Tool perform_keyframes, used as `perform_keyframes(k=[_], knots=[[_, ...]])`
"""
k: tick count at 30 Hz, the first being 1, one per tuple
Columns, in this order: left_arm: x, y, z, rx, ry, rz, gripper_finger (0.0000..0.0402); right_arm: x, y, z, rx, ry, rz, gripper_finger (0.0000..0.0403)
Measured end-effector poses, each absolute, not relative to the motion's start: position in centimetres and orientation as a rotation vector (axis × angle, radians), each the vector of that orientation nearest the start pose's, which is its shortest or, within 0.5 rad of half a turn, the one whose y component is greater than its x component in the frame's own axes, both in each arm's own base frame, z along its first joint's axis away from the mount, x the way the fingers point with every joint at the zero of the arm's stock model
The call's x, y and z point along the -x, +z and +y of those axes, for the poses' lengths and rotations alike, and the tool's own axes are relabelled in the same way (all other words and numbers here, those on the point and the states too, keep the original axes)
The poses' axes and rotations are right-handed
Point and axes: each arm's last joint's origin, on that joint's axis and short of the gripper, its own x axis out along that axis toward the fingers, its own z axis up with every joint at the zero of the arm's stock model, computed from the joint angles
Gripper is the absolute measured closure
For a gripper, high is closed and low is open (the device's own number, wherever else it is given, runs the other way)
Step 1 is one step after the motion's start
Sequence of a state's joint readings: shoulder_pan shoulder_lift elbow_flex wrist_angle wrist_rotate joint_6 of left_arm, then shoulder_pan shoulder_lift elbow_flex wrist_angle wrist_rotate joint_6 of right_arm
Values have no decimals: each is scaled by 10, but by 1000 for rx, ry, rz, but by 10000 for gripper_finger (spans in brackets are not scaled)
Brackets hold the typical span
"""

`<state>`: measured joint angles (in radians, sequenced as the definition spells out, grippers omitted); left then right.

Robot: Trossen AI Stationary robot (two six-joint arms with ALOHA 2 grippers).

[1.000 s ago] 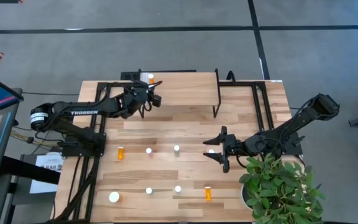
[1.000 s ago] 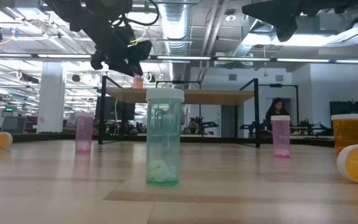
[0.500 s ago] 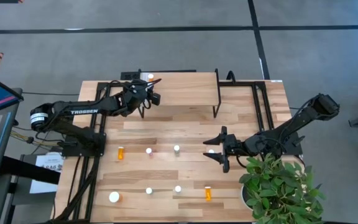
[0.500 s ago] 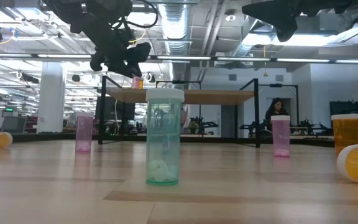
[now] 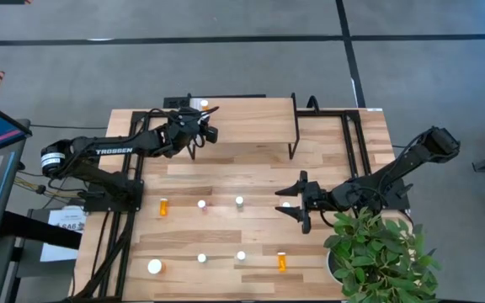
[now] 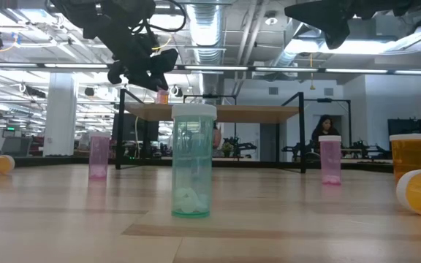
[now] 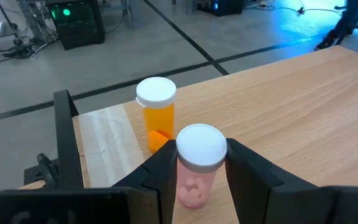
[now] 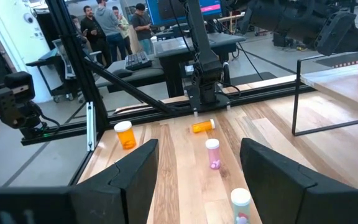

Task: Pick and place medicine bottles onto shelf by color
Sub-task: Put the top pink pill bottle on the shelf, then put the top blue pill bottle on the shelf

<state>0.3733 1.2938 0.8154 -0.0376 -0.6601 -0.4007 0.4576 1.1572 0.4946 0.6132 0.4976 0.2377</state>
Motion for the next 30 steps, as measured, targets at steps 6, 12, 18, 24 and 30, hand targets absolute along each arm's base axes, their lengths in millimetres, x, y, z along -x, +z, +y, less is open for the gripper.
perform_keyframes(k=[6, 12, 18, 24, 30], knots=[[-247, 253, 115, 271, 1089, 336, 253, -219, 237, 92, -215, -45, 39, 153], [-248, 257, 115, 267, 1060, 332, 212, -219, 237, 92, -214, -45, 40, 153], [-247, 287, 106, 230, 996, 290, 196, -219, 235, 92, -211, -47, 55, 153], [-226, 320, 85, 198, 973, 197, 195, -219, 235, 92, -208, -48, 63, 153], [-205, 328, 48, 226, 881, 184, 195, -219, 234, 92, -208, -48, 68, 153]])
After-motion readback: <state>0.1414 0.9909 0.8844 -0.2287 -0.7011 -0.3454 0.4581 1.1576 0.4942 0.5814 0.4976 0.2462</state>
